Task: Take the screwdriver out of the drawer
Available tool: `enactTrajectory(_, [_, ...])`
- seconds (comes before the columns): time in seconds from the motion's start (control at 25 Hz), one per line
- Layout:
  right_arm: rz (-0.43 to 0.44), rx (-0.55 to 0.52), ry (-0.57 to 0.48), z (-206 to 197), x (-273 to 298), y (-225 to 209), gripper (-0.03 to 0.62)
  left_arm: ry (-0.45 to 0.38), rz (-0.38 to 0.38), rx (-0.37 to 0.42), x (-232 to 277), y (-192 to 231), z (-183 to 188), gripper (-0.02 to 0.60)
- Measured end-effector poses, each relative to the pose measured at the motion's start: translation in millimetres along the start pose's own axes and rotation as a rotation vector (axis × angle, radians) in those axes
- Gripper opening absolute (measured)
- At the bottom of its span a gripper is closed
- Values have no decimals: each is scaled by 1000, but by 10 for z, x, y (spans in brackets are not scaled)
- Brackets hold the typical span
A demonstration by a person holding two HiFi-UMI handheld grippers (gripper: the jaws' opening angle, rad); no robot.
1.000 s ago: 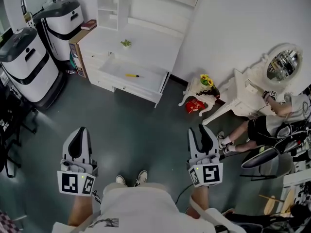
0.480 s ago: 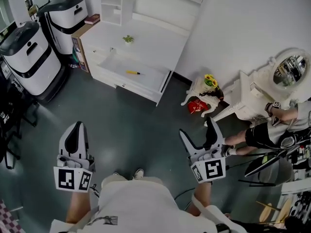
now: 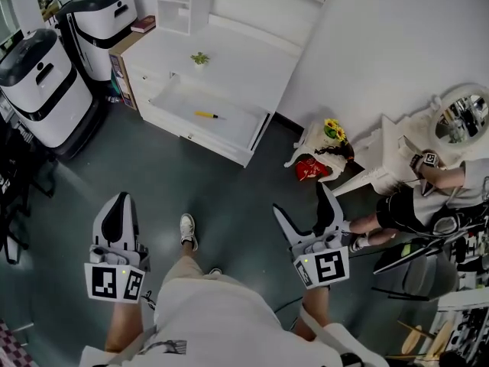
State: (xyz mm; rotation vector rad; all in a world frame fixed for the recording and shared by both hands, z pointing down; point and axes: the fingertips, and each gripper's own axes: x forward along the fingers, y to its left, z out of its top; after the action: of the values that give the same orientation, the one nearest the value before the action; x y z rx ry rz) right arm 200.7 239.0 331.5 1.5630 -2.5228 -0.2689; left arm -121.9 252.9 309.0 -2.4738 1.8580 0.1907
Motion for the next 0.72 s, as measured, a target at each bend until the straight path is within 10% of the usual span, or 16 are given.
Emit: enactTrajectory(0.72, [-15, -62, 61, 101, 2637, -454, 416, 21, -91, -97, 2530, 1306, -350, 15])
